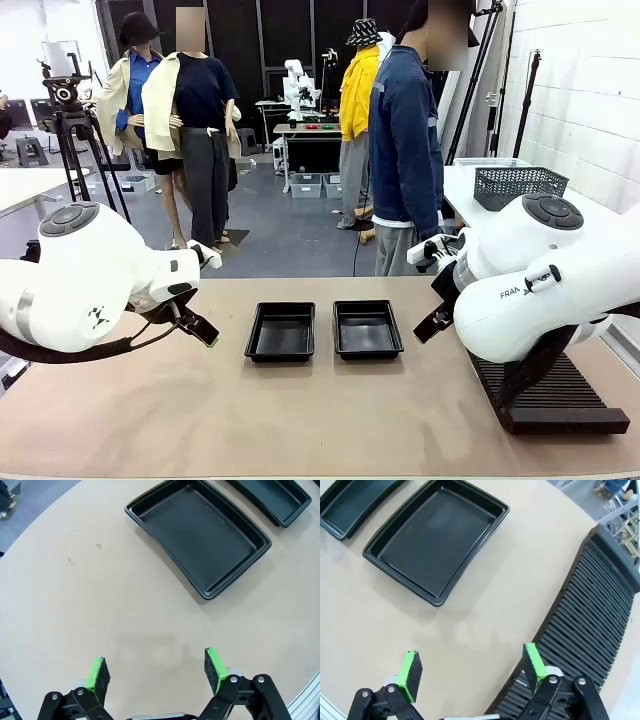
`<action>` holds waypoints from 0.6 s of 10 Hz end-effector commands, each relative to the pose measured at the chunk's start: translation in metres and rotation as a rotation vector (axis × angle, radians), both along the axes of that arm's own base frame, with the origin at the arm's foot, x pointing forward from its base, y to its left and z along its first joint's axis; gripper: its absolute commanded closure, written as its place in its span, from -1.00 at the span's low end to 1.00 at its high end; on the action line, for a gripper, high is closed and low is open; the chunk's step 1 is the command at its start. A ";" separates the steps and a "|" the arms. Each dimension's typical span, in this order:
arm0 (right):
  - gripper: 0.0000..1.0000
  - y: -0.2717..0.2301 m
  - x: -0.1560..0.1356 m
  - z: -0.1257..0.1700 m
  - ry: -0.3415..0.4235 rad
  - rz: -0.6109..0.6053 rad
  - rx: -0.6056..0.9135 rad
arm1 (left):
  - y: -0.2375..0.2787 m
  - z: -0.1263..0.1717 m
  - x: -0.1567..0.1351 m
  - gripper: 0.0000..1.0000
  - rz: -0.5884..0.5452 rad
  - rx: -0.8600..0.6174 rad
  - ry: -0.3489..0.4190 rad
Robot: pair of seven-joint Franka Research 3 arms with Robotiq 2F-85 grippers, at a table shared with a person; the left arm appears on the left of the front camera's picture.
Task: Inspect and transfer BCBs to ESD trays.
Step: Pick up the Blank PCB from the PCB Rack and place it in the left ESD tray.
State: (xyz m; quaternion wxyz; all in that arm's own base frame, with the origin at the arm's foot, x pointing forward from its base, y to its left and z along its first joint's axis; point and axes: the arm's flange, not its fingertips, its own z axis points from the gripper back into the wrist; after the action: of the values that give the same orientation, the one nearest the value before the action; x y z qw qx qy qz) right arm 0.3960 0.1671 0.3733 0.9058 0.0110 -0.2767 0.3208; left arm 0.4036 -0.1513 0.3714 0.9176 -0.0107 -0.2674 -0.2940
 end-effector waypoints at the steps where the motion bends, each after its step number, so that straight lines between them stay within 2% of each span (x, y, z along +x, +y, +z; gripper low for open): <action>1: -1.00 0.000 0.000 0.000 0.000 0.000 0.000 | 0.000 0.000 0.000 -1.00 0.000 0.000 0.000; 6: -1.00 0.000 0.000 0.000 0.000 0.000 0.000 | 0.000 0.000 0.000 -1.00 0.000 0.000 0.000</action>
State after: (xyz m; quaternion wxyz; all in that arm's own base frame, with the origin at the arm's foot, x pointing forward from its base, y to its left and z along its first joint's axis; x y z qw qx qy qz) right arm 0.3961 0.1669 0.3733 0.9058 0.0109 -0.2767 0.3206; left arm 0.4033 -0.1519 0.3714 0.9173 -0.0107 -0.2674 -0.2947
